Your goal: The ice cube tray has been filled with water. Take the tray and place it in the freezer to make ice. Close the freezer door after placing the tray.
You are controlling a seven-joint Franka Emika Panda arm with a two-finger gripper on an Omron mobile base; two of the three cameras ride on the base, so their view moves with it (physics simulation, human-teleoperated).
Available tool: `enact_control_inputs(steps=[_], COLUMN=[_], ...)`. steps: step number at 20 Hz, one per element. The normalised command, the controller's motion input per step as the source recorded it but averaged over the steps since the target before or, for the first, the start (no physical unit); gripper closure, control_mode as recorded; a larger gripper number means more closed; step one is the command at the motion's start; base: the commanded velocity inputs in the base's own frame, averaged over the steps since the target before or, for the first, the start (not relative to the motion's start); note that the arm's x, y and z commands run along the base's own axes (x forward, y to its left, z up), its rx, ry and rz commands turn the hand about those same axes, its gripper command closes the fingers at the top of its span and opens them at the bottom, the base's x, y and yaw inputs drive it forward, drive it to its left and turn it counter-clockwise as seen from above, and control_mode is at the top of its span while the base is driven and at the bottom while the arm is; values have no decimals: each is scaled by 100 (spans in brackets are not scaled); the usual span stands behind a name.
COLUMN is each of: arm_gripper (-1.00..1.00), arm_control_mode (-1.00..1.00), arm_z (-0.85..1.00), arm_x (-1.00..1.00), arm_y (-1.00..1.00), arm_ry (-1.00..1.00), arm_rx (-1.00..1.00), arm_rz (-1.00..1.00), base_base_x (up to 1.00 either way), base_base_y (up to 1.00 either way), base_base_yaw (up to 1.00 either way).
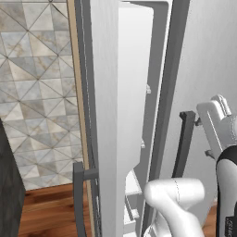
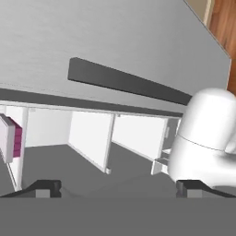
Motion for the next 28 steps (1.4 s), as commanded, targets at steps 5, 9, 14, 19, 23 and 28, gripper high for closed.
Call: enact_control_inputs(steps=[5,9,14,19,23,28], arm_gripper=[-100,-100,-100,-100,-100,-100], arm_control_mode=[-100,100,100,100,100,100], arm_z=[0,0,0,0,0,0], arm_x=[-5,0,0,0,0,0], arm_y=[-11,0,0,0,0,0], arm_ry=[2,4,0,0,0,0], arm_rx=[0,0,0,0,0,0], arm_rz=[0,0,0,0,0,0], base_base_x=[0,0,-13,-67,-76,-69], base_base_y=[0,0,0,0,0,0], base_base_yaw=[0,0,0,0,0,0])
